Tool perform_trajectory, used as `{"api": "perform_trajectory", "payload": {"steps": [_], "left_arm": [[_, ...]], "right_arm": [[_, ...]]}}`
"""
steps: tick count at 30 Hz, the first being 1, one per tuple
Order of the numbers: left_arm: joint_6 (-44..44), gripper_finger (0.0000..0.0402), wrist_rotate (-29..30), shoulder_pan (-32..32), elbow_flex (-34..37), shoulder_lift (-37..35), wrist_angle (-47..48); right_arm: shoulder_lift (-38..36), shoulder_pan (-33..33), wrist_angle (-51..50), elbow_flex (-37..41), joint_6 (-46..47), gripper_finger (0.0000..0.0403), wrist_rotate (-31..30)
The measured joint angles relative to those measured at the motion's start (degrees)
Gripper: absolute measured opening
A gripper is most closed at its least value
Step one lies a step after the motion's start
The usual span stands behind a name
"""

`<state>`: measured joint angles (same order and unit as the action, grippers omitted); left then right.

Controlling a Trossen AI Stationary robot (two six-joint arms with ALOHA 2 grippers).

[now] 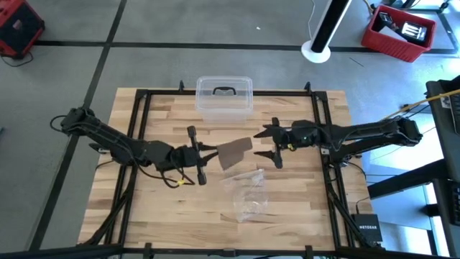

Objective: Roll bandage
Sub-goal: Roll the brown bandage

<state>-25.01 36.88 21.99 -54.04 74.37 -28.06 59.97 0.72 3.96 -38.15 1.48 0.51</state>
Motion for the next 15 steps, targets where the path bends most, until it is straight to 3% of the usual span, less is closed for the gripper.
{"api": "perform_trajectory", "payload": {"steps": [4,10,15], "left_arm": [[-0.7,0.0019,-0.5,0.0,0.0,0.0,-1.5],[0.4,0.0019,-0.9,0.2,0.0,0.0,-1.3],[0.7,0.0019,-0.9,0.2,0.0,0.0,-1.3]], "right_arm": [[3.6,0.0,7.6,2.9,-1.9,0.0312,0.7],[11.7,0.1,32.4,9.2,-2.1,0.0289,2.7],[19.7,1.9,43.7,8.8,-0.2,0.0271,7.3]]}}
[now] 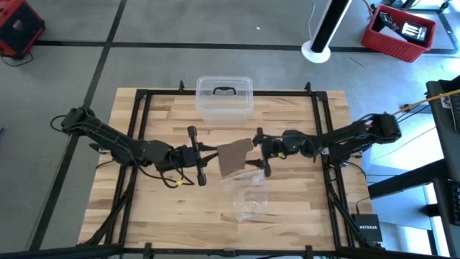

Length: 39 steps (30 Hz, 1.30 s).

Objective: Roll bandage
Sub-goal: Roll the brown bandage

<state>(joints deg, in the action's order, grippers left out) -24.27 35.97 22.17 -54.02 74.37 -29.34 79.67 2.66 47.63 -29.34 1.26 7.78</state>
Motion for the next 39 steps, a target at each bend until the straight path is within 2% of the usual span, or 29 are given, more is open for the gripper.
{"api": "perform_trajectory", "payload": {"steps": [3,5,8,12,15,21,31,35,39], "left_arm": [[0.0,0.0019,0.0,0.0,0.0,0.0,0.2],[0.0,0.0019,0.0,0.0,0.0,0.0,0.6],[0.0,0.0019,0.0,0.0,0.0,0.0,0.7],[-0.2,0.0019,0.0,0.0,0.0,0.0,0.9],[0.1,0.0019,0.0,-0.1,0.0,0.0,0.7],[0.1,0.0019,0.0,-0.2,0.0,0.0,0.4],[0.5,0.0019,0.0,-0.2,0.0,0.0,0.2],[2.0,0.0019,-3.0,-0.1,0.0,0.0,0.2],[3.1,0.0019,-5.0,0.6,0.0,0.0,0.4]], "right_arm": [[2.6,0.9,1.8,-1.3,-0.3,0.0267,0.8],[2.7,0.7,-0.8,-1.7,-0.2,0.0265,0.8],[0.9,0.5,-7.6,-2.0,-0.1,0.0264,0.8],[-4.3,0.6,-22.4,-3.6,0.0,0.0264,-1.1],[-5.2,0.6,-24.9,-3.8,2.4,0.0264,-3.5],[-5.0,0.8,-21.9,-3.7,4.0,0.0264,-0.7],[4.0,0.8,2.2,-3.7,1.4,0.0258,-2.3],[5.8,0.7,5.3,-3.7,-1.3,0.0207,-4.7],[4.9,0.7,3.4,-3.7,-5.2,0.0102,-6.8]]}}
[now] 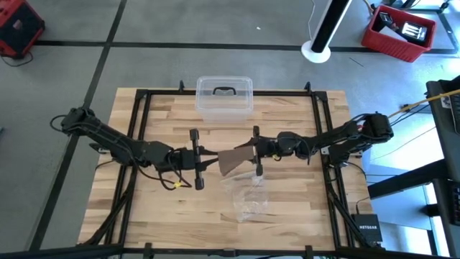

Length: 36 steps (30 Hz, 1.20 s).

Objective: Roll bandage
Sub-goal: Roll the brown bandage

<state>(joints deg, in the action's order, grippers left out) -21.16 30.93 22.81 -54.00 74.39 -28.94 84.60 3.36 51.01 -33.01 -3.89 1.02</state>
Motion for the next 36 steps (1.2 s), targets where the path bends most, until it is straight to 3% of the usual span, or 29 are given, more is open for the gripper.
{"api": "perform_trajectory", "payload": {"steps": [2,4,19,25,32,36], "left_arm": [[0.2,0.0019,-0.5,0.4,0.0,0.0,0.1],[0.4,0.0019,-0.7,0.9,0.0,0.0,0.1],[7.4,0.0019,-0.7,6.3,0.0,0.0,3.4],[5.7,0.0019,-0.6,7.6,0.0,-0.5,3.7],[-2.6,0.0019,1.6,5.3,0.0,-0.5,-3.3],[-4.8,0.0019,1.4,2.0,0.0,-0.5,-9.3]], "right_arm": [[-1.4,0.0,-1.5,0.0,-2.3,0.0037,0.0],[-3.0,0.0,-3.0,0.0,-4.7,0.0013,-0.9],[-22.7,0.0,-30.2,-0.1,-15.0,0.0005,-17.2],[-25.0,0.0,-38.8,-0.1,-17.3,0.0003,-26.0],[-20.9,0.1,-30.6,0.0,-9.9,0.0003,-10.6],[-16.9,0.1,-23.2,0.0,-7.9,0.0003,-6.0]]}}
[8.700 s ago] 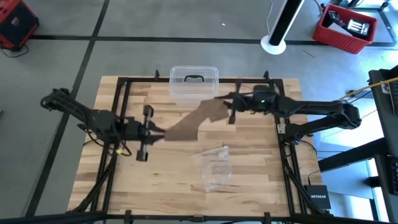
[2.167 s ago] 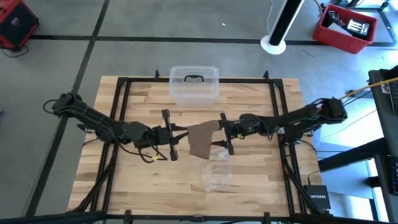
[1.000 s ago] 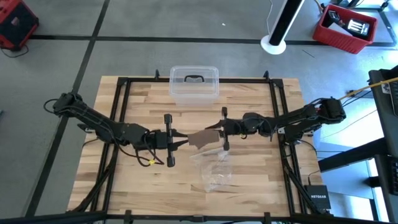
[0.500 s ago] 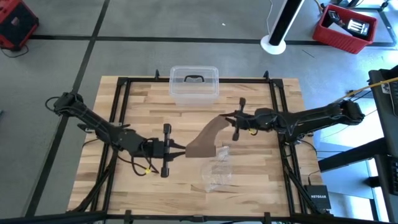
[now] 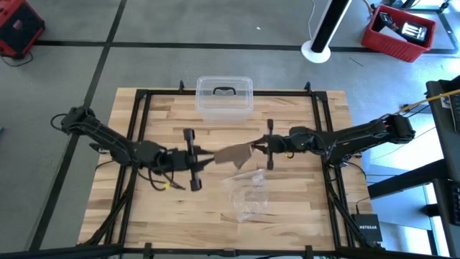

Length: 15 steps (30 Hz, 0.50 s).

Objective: Roll bandage
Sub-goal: Roll the brown bandage

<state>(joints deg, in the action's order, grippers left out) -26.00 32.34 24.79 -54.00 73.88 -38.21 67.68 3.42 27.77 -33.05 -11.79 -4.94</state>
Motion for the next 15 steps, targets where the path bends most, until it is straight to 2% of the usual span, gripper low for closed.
{"api": "perform_trajectory", "payload": {"steps": [10,12,15], "left_arm": [[3.7,0.0019,-0.2,-5.3,0.0,-0.1,1.4],[4.5,0.0019,-0.2,-5.5,0.0,0.0,2.5],[5.3,0.0019,-0.2,-5.4,0.0,0.0,2.5]], "right_arm": [[1.6,0.0,5.4,0.0,3.9,0.0010,1.5],[1.6,0.0,6.4,0.0,5.6,0.0029,1.5],[1.6,0.0,6.4,0.0,8.0,0.0077,1.6]]}}
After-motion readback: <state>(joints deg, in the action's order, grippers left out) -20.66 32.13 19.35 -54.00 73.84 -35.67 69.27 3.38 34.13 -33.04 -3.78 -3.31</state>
